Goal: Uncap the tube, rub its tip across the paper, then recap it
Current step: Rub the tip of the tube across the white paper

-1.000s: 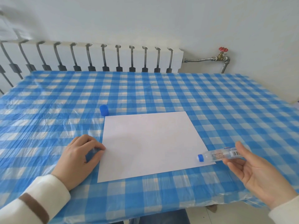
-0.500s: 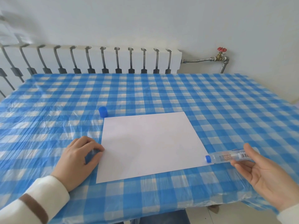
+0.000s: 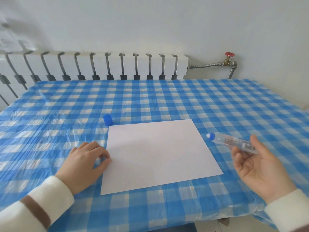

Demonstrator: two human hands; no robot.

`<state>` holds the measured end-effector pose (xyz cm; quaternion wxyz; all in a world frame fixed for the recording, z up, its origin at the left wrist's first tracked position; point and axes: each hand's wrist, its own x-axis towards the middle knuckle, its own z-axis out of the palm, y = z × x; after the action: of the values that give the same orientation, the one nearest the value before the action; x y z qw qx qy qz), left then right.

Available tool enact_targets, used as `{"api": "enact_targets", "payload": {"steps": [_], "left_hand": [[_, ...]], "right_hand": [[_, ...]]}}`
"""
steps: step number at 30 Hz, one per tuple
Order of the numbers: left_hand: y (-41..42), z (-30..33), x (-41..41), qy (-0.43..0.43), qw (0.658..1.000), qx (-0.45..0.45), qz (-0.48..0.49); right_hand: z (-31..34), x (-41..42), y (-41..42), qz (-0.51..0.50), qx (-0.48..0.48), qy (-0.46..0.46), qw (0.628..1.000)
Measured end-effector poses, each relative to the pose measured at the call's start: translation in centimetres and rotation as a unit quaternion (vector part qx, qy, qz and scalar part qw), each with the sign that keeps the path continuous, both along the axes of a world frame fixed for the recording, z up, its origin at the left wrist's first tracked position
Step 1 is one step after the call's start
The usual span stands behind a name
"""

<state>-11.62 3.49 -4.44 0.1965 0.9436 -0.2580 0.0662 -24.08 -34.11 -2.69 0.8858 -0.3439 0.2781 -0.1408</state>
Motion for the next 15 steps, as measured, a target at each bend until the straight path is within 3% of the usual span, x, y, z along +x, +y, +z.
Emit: {"api": "enact_targets", "payload": {"steps": [5, 15], "left_hand": [[-0.8, 0.5, 1.1, -0.006, 1.000, 0.024, 0.003], [-2.3, 2.2, 2.7, -0.094, 0.984, -0.151, -0.001]], "right_hand": [[1.0, 3.2, 3.3, 0.046, 0.020, -0.031, 0.998], [2.1, 8.1, 9.9, 0.106, 0.070, -0.110, 0.986]]}}
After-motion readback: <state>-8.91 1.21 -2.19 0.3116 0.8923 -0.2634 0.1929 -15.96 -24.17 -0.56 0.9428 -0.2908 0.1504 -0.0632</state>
